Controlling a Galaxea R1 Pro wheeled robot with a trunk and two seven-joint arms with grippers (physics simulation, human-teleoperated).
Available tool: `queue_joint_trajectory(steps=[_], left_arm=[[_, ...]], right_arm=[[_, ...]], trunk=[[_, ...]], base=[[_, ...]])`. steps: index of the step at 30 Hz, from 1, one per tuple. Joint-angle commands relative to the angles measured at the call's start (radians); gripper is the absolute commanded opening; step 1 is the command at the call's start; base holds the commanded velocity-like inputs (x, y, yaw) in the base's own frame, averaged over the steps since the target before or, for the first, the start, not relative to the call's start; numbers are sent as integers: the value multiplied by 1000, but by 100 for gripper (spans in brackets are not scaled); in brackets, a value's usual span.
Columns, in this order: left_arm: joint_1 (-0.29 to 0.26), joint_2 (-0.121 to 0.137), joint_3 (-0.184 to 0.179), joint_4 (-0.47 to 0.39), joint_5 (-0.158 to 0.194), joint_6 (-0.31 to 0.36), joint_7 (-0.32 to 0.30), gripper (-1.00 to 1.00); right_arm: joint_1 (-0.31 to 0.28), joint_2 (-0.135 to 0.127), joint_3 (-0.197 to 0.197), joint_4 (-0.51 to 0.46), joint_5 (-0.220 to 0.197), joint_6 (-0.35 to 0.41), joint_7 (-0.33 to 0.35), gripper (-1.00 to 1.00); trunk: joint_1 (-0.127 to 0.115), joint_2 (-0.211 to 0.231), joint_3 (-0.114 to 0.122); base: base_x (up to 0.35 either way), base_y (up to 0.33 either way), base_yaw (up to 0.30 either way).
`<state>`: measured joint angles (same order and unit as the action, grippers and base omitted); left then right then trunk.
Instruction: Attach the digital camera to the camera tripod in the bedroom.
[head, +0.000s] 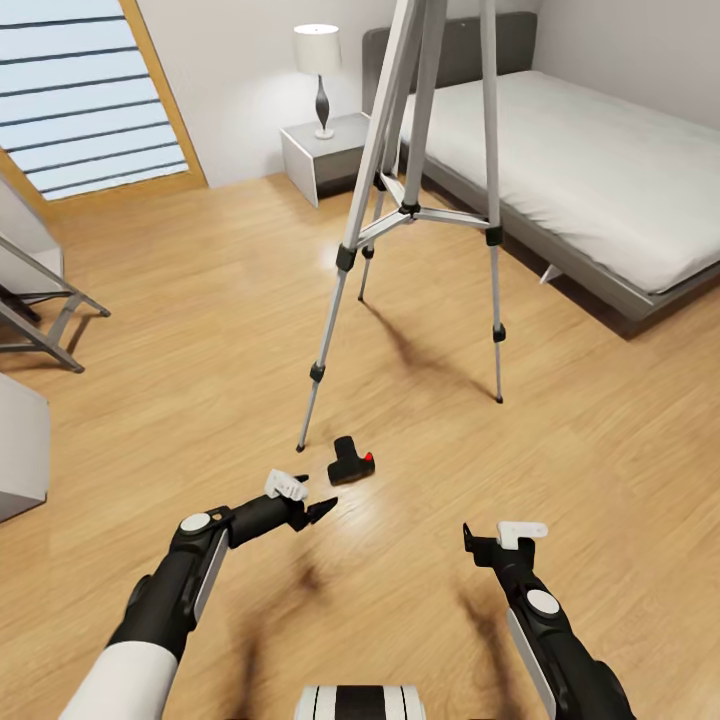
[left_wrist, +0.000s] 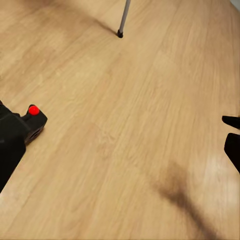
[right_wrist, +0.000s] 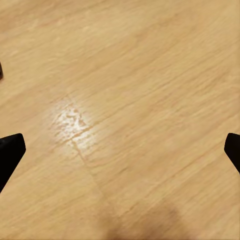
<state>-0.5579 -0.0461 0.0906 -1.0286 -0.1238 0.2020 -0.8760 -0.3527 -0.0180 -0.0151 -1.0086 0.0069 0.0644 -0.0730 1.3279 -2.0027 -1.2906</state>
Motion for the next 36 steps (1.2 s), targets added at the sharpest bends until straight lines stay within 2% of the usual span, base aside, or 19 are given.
queue_joint_trajectory(steps=[1,9,19,28,36], left_arm=[[0,-2,0,-17,-5,26,-8,100],[0,-1,-9,-53,-5,61,-9,100],[0,-1,-11,-61,-5,74,-9,100],[0,-2,-11,-62,-5,77,-8,100],[0,-5,-15,-61,-6,77,-6,100]], right_arm=[[0,0,1,-2,1,6,-4,100],[0,1,1,-5,1,6,-4,100],[0,-3,-1,-16,1,7,-4,100],[-2,-7,-1,-124,2,25,-51,100],[-18,-8,0,-170,2,93,-87,100]], trunk=[[0,0,-1],[0,0,-1],[0,0,-3],[0,0,-7],[0,0,-10]], base=[[0,0,0],[0,0,0],[0,0,0],[0,0,0],[0,0,0]])
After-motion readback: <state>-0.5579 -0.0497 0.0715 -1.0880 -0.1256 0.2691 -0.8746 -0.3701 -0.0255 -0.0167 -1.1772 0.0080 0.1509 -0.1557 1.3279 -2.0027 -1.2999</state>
